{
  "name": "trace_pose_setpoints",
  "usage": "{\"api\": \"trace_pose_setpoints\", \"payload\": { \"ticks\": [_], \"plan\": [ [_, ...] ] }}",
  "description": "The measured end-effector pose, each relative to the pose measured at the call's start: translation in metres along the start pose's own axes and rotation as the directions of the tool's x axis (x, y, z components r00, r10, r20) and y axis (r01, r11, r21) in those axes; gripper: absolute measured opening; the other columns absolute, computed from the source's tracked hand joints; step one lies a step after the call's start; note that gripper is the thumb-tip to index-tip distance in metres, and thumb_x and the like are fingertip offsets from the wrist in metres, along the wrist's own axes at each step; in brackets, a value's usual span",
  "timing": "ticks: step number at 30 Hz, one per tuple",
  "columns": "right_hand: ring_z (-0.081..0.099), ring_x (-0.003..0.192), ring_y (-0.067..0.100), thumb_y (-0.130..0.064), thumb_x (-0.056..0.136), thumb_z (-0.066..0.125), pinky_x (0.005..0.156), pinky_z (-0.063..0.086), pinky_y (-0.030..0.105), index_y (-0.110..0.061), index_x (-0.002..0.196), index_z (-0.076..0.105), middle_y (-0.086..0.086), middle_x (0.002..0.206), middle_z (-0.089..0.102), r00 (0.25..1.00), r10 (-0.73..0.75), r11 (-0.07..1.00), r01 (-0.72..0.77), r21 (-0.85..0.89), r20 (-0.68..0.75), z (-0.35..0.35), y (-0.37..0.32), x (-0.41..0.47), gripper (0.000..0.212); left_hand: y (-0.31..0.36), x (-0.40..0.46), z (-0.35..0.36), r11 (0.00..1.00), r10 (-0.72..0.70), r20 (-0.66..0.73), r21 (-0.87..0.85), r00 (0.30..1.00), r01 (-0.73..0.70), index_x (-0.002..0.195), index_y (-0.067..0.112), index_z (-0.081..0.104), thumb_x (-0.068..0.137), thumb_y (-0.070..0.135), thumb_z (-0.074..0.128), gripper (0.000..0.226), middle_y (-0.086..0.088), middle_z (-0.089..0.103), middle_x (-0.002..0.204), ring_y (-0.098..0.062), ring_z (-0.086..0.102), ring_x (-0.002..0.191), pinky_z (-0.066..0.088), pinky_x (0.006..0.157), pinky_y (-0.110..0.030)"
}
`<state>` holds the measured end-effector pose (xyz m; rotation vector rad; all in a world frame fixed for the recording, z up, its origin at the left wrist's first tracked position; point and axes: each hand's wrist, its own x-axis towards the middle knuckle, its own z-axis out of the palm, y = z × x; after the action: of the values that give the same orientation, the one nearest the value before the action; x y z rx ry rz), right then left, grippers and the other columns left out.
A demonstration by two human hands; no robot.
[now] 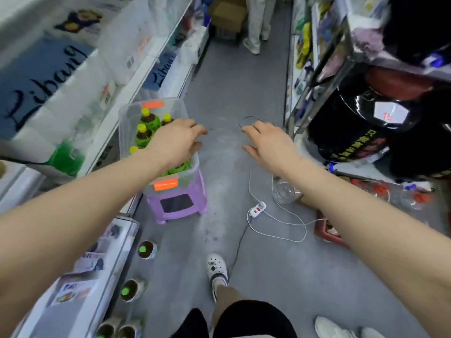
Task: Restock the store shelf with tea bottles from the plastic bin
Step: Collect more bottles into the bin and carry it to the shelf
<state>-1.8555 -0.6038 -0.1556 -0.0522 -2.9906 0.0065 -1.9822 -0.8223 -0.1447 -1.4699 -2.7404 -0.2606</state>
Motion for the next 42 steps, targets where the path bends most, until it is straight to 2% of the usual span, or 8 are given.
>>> {"api": "trace_pose_setpoints", "payload": {
  "ticks": [5,10,17,23,30,33,36,42],
  "plan": [
    [0.057,0.104,0.038,-0.032,0.091,0.061,0.086,0.049,0.047,-0.008,0.127,0.056,0.016,0.115,0.060,0.996,0.082,0.996,-0.083,-0.026,-0.026,-0.050,-0.025,-0.100,0.044,0.076,-0.059,-0.024,0.994,0.098,-0.051,-0.038,0.994,-0.100,0.127,0.017,0.060,0.093,0.028,0.059,0.035,-0.011,0.063,0.115,-0.036,0.058,0.107,0.049,0.081,-0.042],
    [0.056,0.104,0.038,-0.034,0.093,0.058,0.086,0.047,0.047,-0.008,0.129,0.054,0.016,0.115,0.059,0.993,0.104,0.991,-0.108,-0.077,-0.062,-0.090,-0.062,-0.190,0.045,0.135,-0.136,-0.045,0.984,0.172,-0.084,-0.034,0.982,-0.175,0.127,0.018,0.059,0.094,0.030,0.059,0.036,-0.009,0.062,0.117,-0.035,0.058,0.109,0.050,0.083,-0.043],
    [0.059,0.092,0.039,-0.029,0.091,0.062,0.077,0.050,0.048,-0.003,0.125,0.056,0.017,0.106,0.061,0.993,0.046,0.994,-0.057,-0.098,-0.110,-0.124,-0.105,-0.308,0.043,0.213,-0.233,-0.073,0.982,0.185,-0.150,0.002,0.971,-0.187,0.129,0.019,0.058,0.094,0.033,0.058,0.037,-0.008,0.061,0.117,-0.032,0.057,0.110,0.047,0.080,-0.037],
    [0.059,0.092,0.038,-0.028,0.091,0.063,0.077,0.047,0.044,-0.003,0.124,0.058,0.018,0.105,0.062,0.988,0.032,0.995,-0.046,-0.092,-0.152,-0.143,-0.125,-0.433,0.042,0.298,-0.326,-0.066,0.988,0.152,-0.161,-0.015,0.975,-0.156,0.128,0.021,0.057,0.093,0.035,0.058,0.038,-0.006,0.062,0.115,-0.031,0.057,0.108,0.051,0.084,-0.043],
    [0.058,0.097,0.037,-0.031,0.093,0.057,0.078,0.050,0.046,-0.005,0.127,0.056,0.017,0.111,0.061,0.993,0.082,0.992,-0.090,-0.092,-0.080,-0.162,-0.155,-0.595,0.044,0.403,-0.441,-0.053,0.976,0.203,-0.126,-0.050,0.971,-0.211,0.127,0.020,0.058,0.093,0.034,0.059,0.037,-0.005,0.062,0.115,-0.030,0.056,0.108,0.052,0.080,-0.046],
    [0.060,0.088,0.037,-0.035,0.091,0.046,0.075,0.048,0.047,-0.005,0.121,0.057,0.015,0.103,0.062,0.991,0.105,0.975,-0.118,-0.188,-0.078,-0.177,-0.168,-0.665,0.044,0.452,-0.482,-0.054,0.951,0.302,-0.138,-0.020,0.943,-0.307,0.127,0.020,0.059,0.093,0.034,0.060,0.037,-0.003,0.063,0.116,-0.029,0.056,0.106,0.053,0.075,-0.043],
    [0.060,0.089,0.035,-0.032,0.091,0.059,0.069,0.048,0.042,-0.005,0.123,0.056,0.015,0.103,0.061,0.981,0.176,0.947,-0.192,-0.259,-0.085,-0.194,-0.183,-0.735,0.042,0.501,-0.519,-0.055,0.904,0.422,-0.143,-0.007,0.896,-0.427,0.126,0.019,0.059,0.092,0.033,0.061,0.037,-0.004,0.063,0.113,-0.029,0.057,0.106,0.054,0.075,-0.042],
    [0.058,0.096,0.037,-0.034,0.094,0.056,0.078,0.051,0.049,-0.008,0.132,0.051,0.015,0.114,0.059,0.912,0.408,0.886,-0.409,-0.219,-0.053,-0.223,-0.222,-0.885,0.046,0.601,-0.585,-0.049,0.743,0.666,-0.153,0.045,0.730,-0.668,0.119,0.013,0.063,0.087,0.026,0.068,0.035,-0.008,0.065,0.104,-0.033,0.060,0.098,0.051,0.067,-0.039]
  ]
}}
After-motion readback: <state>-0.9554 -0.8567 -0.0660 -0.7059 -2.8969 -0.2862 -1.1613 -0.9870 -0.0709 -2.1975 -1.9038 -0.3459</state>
